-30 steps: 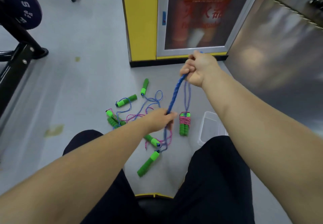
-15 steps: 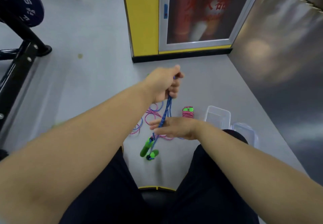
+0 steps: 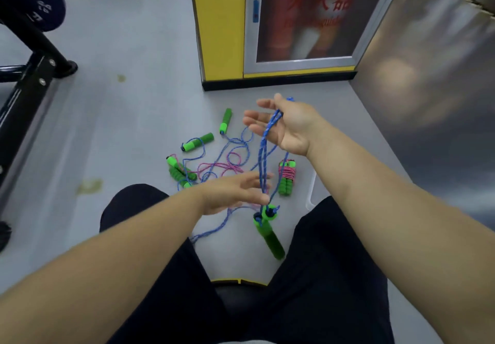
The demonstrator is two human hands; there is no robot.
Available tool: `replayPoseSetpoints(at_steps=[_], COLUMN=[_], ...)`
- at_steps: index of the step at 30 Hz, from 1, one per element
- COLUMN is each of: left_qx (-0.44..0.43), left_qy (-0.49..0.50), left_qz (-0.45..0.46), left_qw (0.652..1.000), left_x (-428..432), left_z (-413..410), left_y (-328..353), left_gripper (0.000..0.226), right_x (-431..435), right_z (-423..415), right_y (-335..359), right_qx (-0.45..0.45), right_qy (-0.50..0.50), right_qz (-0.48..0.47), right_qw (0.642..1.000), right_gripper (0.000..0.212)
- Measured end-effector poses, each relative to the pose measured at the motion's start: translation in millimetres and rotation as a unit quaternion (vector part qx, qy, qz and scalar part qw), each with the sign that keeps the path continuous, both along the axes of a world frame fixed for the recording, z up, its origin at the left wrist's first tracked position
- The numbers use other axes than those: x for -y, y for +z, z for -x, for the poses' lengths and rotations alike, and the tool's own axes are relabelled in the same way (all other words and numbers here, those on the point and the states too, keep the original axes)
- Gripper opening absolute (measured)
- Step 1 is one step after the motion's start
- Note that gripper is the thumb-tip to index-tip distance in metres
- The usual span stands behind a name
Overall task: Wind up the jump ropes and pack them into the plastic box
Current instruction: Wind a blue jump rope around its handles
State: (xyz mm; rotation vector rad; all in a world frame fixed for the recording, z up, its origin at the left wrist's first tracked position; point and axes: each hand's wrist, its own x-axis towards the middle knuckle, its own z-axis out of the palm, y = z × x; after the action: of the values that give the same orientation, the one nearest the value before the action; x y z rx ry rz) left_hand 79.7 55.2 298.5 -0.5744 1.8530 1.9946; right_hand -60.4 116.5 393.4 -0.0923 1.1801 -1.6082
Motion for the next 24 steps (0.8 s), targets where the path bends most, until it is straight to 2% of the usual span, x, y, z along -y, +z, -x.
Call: replayPoseSetpoints(at_steps=[3,5,8,11,13,14,16,18,19,21,22,24], left_qx=[0.001,0.020,0.039,0.051,0.057,0.057,0.061,0.058,0.052,0.044,0.048,0.061], left_qy=[0.052,0.071,0.033,0.126,0.174,0.179,0.154,0.133,0.136,0.191,0.229,0.297], left_qz=[0.098,0.148,0.269,0.284,0.272,0.271,0.277,0.248,0.224,0.181,0.163,0.076], left_qw=[0.994,0.986,0.962,0.949,0.945,0.944,0.946,0.958,0.964,0.964,0.959,0.950], left_x=[-16.3,-14.9,-5.2,12.2,23.5,26.1,29.0,27.4,27.0,25.4,25.4,24.8], left_z=[9.3,12.6,6.1,-2.3,-1.1,1.9,10.9,22.5,28.7,41.1,46.1,55.1], left_y=[-8.3,-12.8,-21.9,-26.6,-25.0,-20.8,-8.8,5.3,10.8,20.2,23.8,30.9], left_gripper=[0.013,0.021,0.029,0.035,0.037,0.038,0.039,0.038,0.037,0.036,0.037,0.039], right_x=[2.2,2.3,-1.8,-13.1,-22.3,-28.3,-38.2,-42.6,-42.8,-43.0,-43.4,-46.1], right_z=[1.1,7.7,27.1,44.5,48.6,46.4,36.4,23.0,16.1,0.5,-8.4,-26.3], right_y=[6.1,12.1,17.7,-1.2,-28.9,-42.0,-58.7,-64.0,-66.1,-70.3,-74.2,-77.6], right_qx=[0.038,0.050,0.053,-0.013,-0.080,-0.122,-0.223,-0.301,-0.310,-0.276,-0.247,-0.230], right_qy=[-0.022,-0.058,-0.134,-0.141,-0.064,-0.002,0.168,0.285,0.300,0.282,0.268,0.262], right_qz=[0.032,0.056,0.081,-0.010,-0.145,-0.224,-0.347,-0.386,-0.373,-0.274,-0.204,-0.099], right_qw=[0.999,0.996,0.986,0.990,0.984,0.967,0.896,0.824,0.822,0.877,0.909,0.932], right_gripper=[0.039,0.039,0.036,0.031,0.032,0.042,0.057,0.063,0.063,0.056,0.045,0.018])
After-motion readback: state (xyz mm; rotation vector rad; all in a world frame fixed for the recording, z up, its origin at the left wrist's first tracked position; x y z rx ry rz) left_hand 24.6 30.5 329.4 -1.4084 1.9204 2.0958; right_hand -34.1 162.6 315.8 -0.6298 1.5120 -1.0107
